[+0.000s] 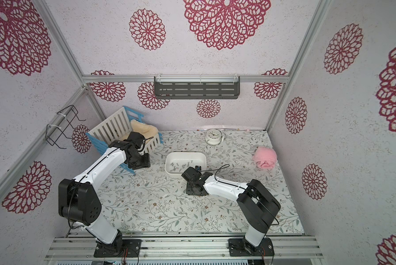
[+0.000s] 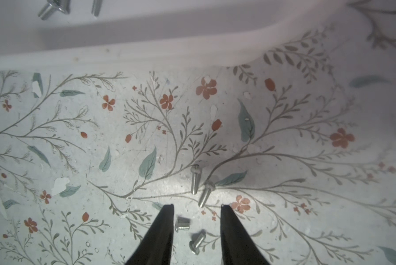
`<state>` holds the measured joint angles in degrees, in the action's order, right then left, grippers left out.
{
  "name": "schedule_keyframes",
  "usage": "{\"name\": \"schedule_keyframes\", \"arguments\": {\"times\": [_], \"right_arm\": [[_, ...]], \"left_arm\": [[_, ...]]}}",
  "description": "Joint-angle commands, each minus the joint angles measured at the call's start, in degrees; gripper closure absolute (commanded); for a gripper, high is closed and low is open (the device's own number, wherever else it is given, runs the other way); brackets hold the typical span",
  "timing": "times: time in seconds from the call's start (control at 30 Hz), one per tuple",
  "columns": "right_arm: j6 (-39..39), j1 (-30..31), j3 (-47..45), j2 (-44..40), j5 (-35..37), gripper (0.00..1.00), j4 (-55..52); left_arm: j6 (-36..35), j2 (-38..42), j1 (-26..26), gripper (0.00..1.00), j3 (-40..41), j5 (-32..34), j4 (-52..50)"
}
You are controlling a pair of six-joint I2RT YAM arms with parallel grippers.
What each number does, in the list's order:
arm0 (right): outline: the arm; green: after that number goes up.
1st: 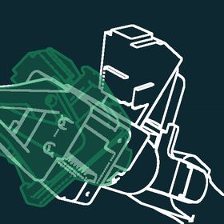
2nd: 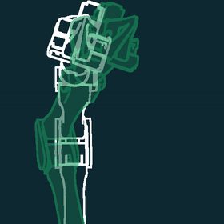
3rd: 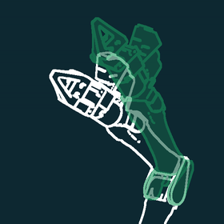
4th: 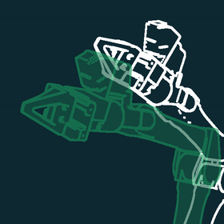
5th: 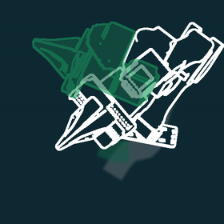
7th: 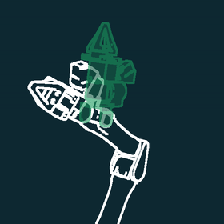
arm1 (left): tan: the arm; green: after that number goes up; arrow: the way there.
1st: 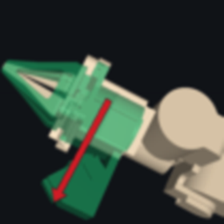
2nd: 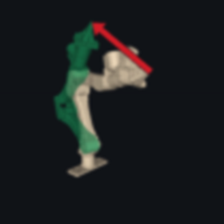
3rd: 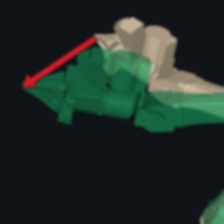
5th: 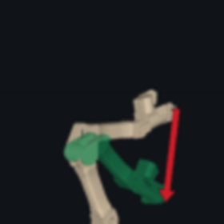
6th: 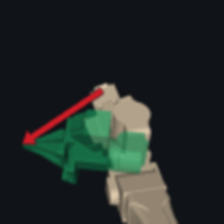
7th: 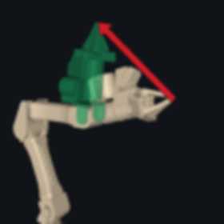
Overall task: Put the screws on the desktop into the storage box
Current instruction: Place the screw in the storage box, then pick up the screw from the center of the board.
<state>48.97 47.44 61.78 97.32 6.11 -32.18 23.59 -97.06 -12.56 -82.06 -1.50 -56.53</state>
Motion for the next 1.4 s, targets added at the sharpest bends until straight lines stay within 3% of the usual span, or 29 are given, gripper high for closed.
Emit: {"name": "schedule_keyframes", "arguments": {"times": [0.0,0.93,1.13,1.37], "right_arm": [[1.0,0.3,1.7,1.5,-0.2,0.64,0.6],[0.6,0.4,1.6,6.0,-0.4,0.64,-1.0],[0.5,0.5,2.0,6.6,0.3,0.7,-2.0],[-1.8,0.5,3.6,7.7,1.0,0.7,-5.4]], "left_arm": [[-0.3,2.0,0.8,0.54,0.3,-1.6,2.5],[-0.3,1.2,1.7,0.54,1.0,-2.8,2.8],[-0.2,1.3,1.7,0.54,1.1,-2.9,2.8],[-0.3,1.1,1.7,0.54,1.1,-3.2,3.0]]}}
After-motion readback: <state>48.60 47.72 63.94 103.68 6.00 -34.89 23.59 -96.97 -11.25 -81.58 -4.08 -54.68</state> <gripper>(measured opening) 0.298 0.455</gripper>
